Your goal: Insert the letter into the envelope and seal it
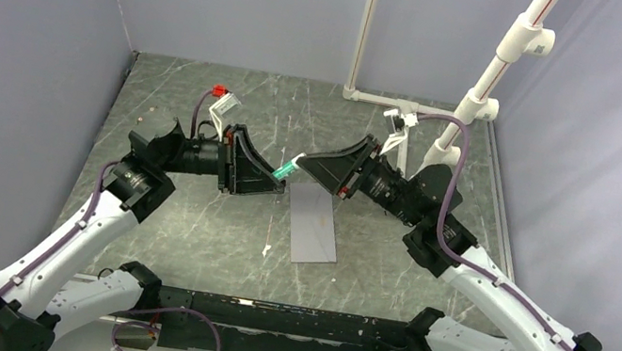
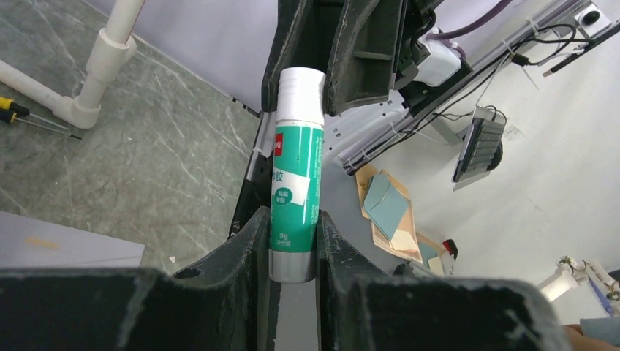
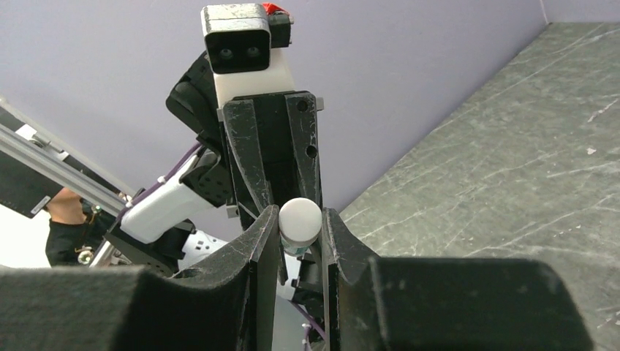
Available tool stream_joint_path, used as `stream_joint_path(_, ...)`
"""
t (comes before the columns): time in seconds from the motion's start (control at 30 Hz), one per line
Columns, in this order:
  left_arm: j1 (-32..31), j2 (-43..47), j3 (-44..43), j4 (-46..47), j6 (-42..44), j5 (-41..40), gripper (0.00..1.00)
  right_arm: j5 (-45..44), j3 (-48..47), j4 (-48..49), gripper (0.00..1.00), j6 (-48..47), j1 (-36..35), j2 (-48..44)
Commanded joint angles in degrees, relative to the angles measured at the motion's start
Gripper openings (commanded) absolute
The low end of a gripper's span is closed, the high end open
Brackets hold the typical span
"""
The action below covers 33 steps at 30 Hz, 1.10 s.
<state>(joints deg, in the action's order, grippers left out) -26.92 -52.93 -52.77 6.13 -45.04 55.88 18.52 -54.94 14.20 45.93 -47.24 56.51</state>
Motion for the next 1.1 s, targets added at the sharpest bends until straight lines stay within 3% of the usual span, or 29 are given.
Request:
stream_joint_path(0.0,2.0,-1.6,-1.6,1.6,2.0,-1.7,0.02,7.2,0.6,-2.4,0.00,-2.2,-1.7,-2.0)
stream_joint_path(0.17,2.0,-2.2,-1.5,1.8,7.7,9.2,0.02,6.4,-1.8,-6.9,0.01,-3.2,-1.5,-3.1)
stream_joint_path(0.37,2.0,-0.9,-1.8,-3.4,13.0,9.1,0.03,6.8,-7.5,-13.1,0.45,-1.9,-1.2,-2.4)
stream_joint_path(0.5,2.0,-1.6,-2.1,-5.3,14.5,8.8,0.02,7.8,-9.1,-17.1,0.62,-0.4,-0.6,-1.1)
stream_joint_path(0.67,2.0,-1.4,-2.3,-6.0,16.0,9.7,0.02,8.3,-9.7,-20.8,0.68,-1.0,0.4,0.6)
stream_joint_path(1.07,2.0,-1.8,-4.0,-13.6,22.7,15.5,0.02,11.6,-8.4,-15.5,0.66,0.5,2.6,3.1)
